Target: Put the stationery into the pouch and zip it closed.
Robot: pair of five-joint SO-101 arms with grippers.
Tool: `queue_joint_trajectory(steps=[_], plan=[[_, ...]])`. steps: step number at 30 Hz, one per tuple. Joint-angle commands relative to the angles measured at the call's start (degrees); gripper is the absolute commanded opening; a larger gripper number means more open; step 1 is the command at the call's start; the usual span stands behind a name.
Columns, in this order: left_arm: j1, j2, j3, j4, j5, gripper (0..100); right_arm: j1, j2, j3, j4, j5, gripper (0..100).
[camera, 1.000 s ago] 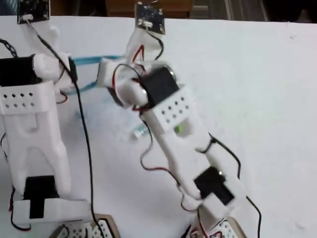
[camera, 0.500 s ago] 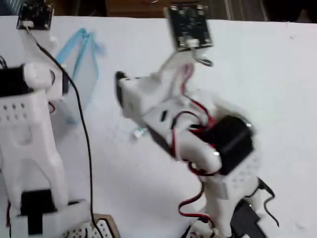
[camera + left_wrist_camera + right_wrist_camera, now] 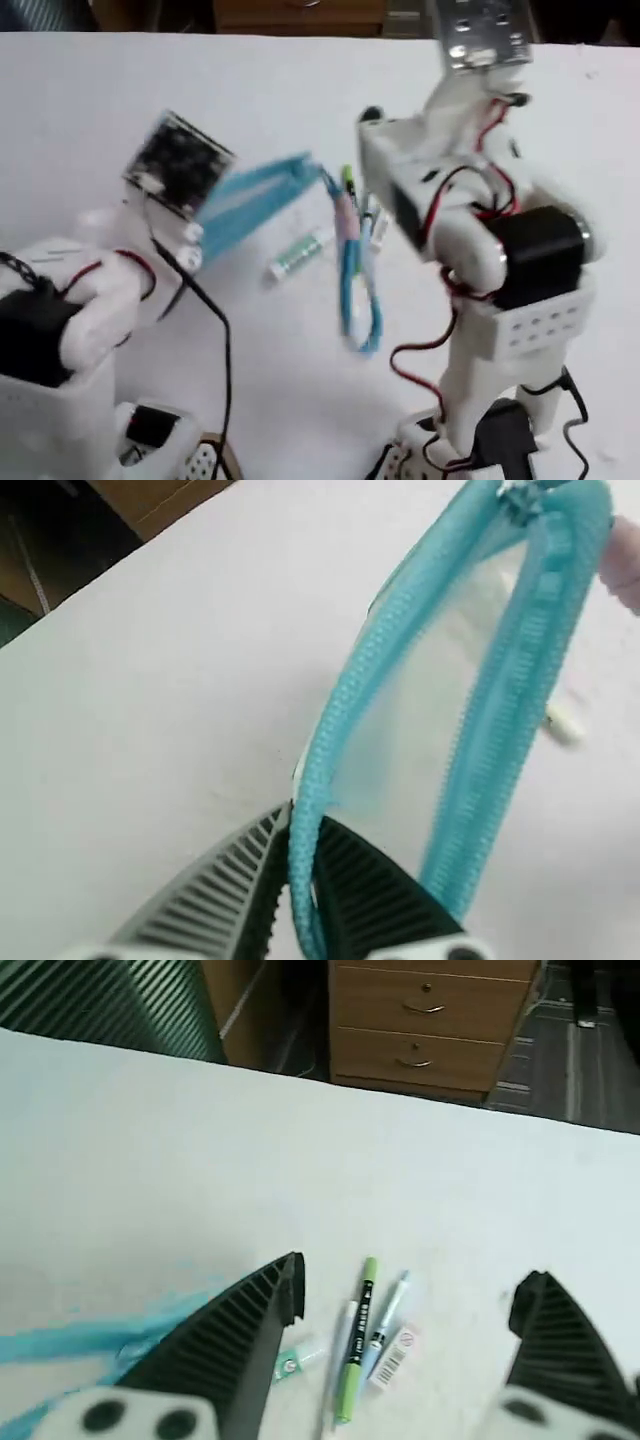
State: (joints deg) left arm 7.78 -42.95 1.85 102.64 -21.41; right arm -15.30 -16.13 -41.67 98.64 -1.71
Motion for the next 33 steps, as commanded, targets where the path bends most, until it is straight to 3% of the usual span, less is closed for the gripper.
queue_joint_trajectory(steps=[1,5,7,15,23,33], plan=[[-2.42,-0.92,3.08,-0.26,-8.7,2,4.53,-0.92,1.67,0.92,0.79,33.0],[-9.54,1.01,3.08,-0.26,-19.6,2,5.41,1.63,9.05,2.33,0.44,33.0],[-12.35,4.09,2.81,-0.26,-21.36,2,4.62,3.65,12.92,2.33,0.18,33.0],[-13.93,16.04,-1.05,-0.35,-20.04,2,-3.12,16.31,19.16,2.33,-18.46,32.5],[-13.93,19.47,-7.47,-0.35,-16.7,2,-10.59,33.71,18.99,-2.33,-31.65,7.4],[-13.93,20.88,-7.47,-0.35,-12.13,2,-6.37,50.68,3.43,-4.53,-46.51,11.6]])
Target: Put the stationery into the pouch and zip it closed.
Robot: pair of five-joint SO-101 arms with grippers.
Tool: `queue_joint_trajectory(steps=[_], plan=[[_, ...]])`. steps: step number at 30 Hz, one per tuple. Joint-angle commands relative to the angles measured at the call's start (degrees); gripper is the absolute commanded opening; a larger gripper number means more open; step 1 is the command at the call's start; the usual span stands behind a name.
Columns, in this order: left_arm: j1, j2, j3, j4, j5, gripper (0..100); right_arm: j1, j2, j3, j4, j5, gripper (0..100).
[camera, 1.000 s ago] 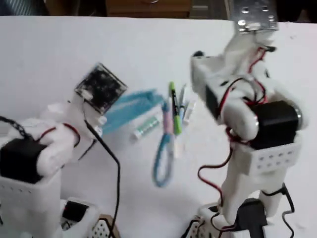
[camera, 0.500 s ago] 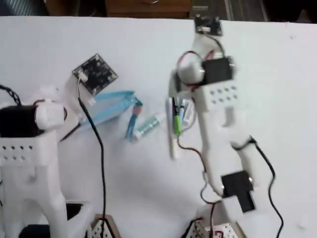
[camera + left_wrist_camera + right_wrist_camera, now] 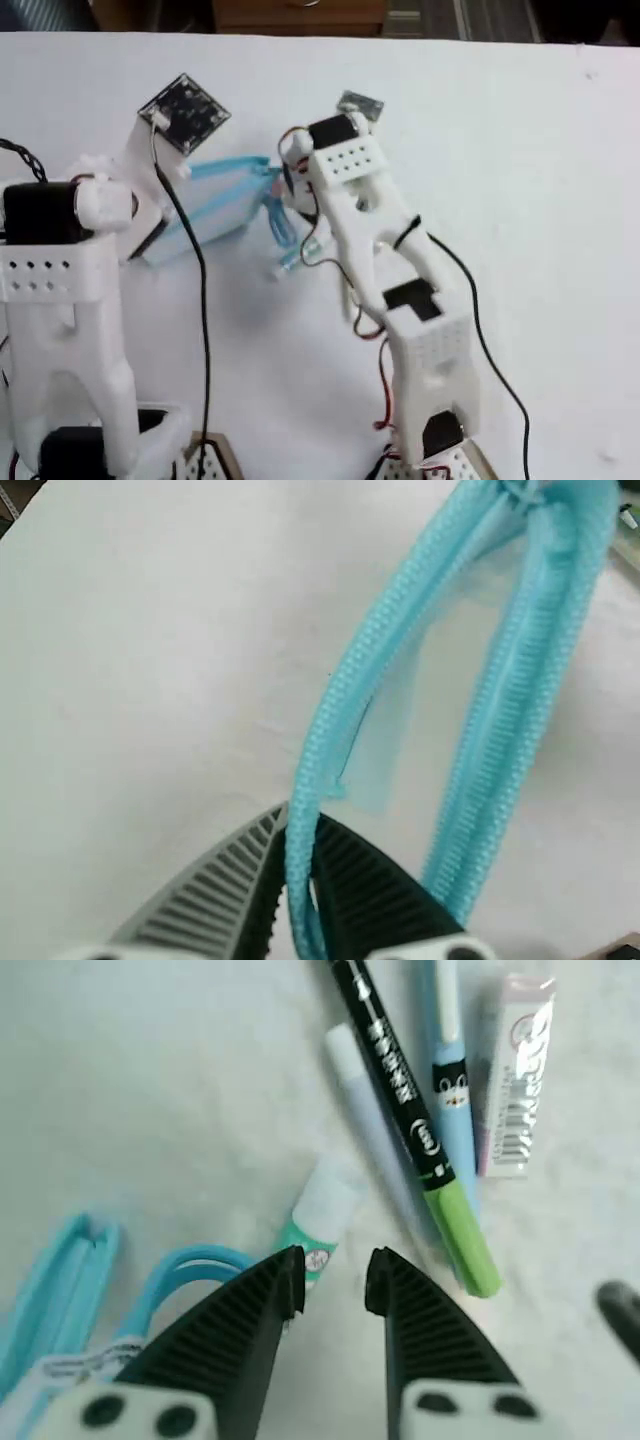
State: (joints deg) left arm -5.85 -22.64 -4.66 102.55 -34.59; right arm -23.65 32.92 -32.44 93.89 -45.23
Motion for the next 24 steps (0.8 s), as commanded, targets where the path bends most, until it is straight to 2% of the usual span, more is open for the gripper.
queue_joint_trajectory(steps=[1,5,11,12,18,24], plan=[[-0.31,0.48,-0.97,-0.26,1.14,2,2.51,2.68,-7.12,0.22,-3.25,11.6],[-0.66,0.48,-0.97,-0.26,1.85,2,3.47,5.58,-11.08,1.8,-0.26,11.6],[-1.01,0.48,-0.88,-0.18,1.85,2,3.03,8.66,-12.48,2.77,11.52,11.6],[-1.01,0.48,-0.88,-0.18,1.85,2,2.68,9.01,-12.48,3.65,11.34,11.6],[-1.71,0.48,-0.88,-0.18,3.6,2,0.04,10.07,-11.6,5.93,-4.4,11.5],[-1.8,0.48,-0.88,-0.18,3.6,2,-3.38,13.76,-11.6,5.85,-9.05,11.8]])
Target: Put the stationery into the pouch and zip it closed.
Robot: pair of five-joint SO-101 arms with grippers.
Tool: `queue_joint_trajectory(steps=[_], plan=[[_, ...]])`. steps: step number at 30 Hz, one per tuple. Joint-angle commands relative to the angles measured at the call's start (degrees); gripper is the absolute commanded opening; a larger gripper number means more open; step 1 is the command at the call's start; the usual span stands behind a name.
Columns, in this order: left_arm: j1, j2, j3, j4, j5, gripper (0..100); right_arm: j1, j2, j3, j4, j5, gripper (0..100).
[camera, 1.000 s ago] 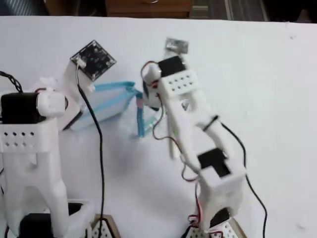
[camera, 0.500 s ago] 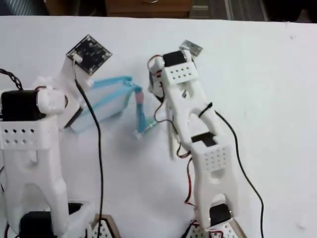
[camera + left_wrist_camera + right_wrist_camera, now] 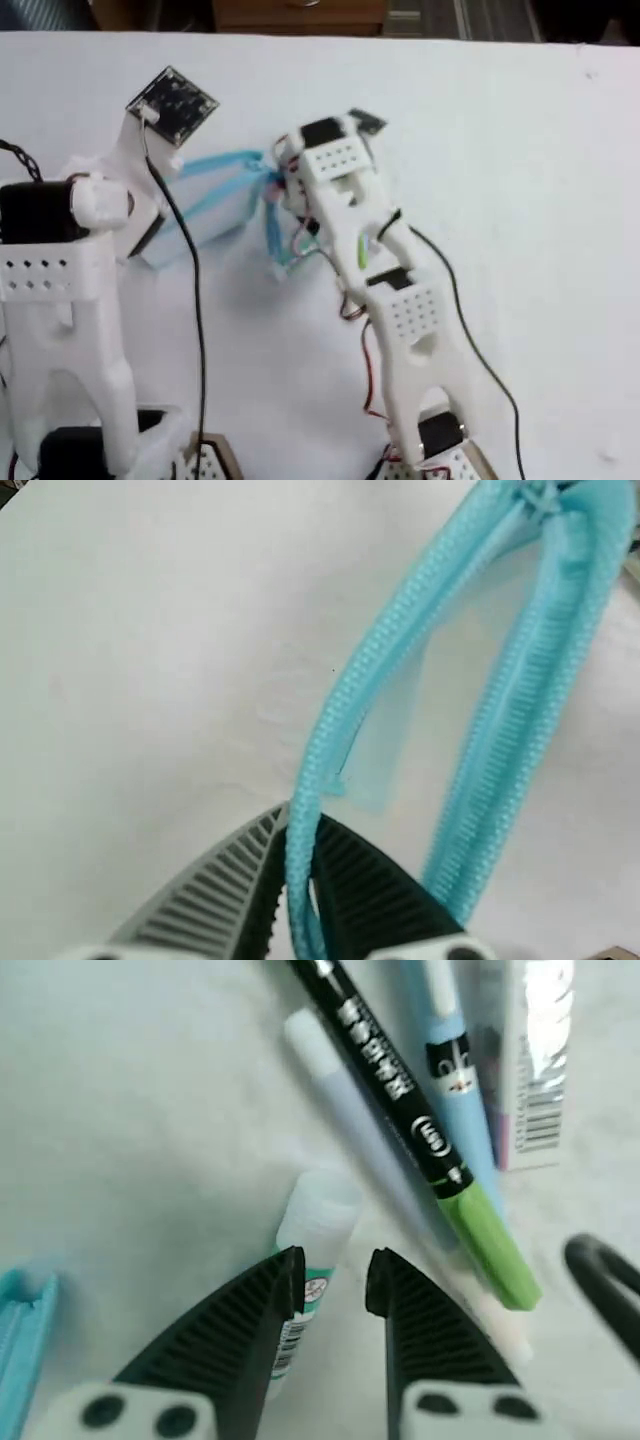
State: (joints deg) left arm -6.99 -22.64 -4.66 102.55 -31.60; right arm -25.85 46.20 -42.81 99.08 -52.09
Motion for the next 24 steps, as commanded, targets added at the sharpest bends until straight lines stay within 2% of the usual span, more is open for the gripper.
queue_joint_trajectory(steps=[1,21,24], plan=[[-0.66,0.48,-0.88,-0.18,0.62,2,-1.27,1.36,-1.23,0.48,-2.64,11.9],[-0.66,0.48,-0.88,-0.18,0.79,2,-1.01,13.14,-7.12,-0.57,-2.46,11.5],[-0.66,0.48,-0.88,-0.18,0.79,2,-0.92,14.81,-7.56,0.13,-1.41,7.4]])
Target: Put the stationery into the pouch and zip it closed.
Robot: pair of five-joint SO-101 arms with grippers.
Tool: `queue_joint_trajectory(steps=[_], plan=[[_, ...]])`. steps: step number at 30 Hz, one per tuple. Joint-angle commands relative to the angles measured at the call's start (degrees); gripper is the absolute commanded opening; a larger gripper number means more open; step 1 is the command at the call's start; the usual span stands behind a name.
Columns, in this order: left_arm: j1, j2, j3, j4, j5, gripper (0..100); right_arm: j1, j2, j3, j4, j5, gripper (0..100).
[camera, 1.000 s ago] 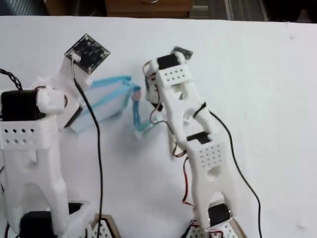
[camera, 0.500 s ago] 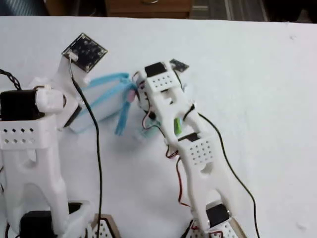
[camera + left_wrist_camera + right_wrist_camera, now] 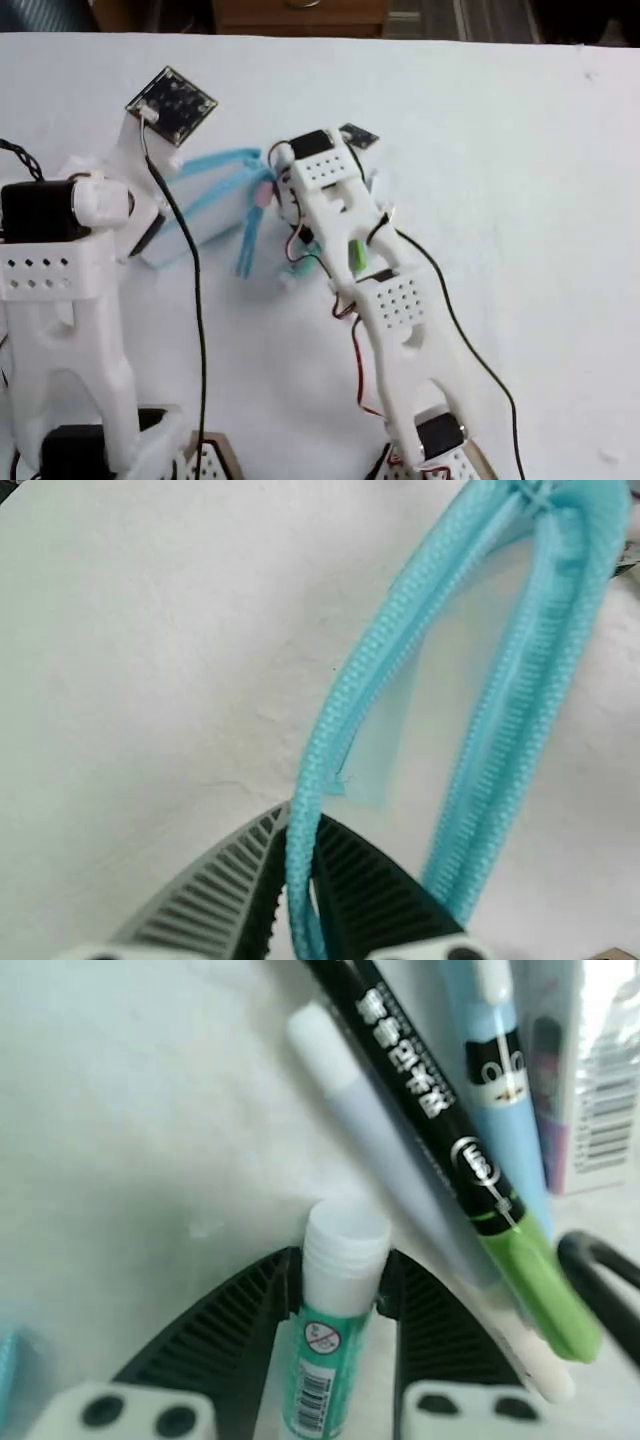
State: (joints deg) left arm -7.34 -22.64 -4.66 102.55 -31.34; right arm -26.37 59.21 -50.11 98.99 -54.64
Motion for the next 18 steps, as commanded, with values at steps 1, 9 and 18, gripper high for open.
queue_joint_trajectory(steps=[1,9,18], plan=[[-0.31,0.48,-0.88,-0.18,0.62,2,-0.31,1.8,-0.79,0.66,2.73,5.6],[-0.31,0.48,-0.88,-0.18,0.62,2,3.47,-3.91,-5.8,2.42,5.19,4.0],[-0.31,0.48,-0.88,-0.18,4.66,2,7.34,-26.33,-5.27,2.42,8.0,3.9]])
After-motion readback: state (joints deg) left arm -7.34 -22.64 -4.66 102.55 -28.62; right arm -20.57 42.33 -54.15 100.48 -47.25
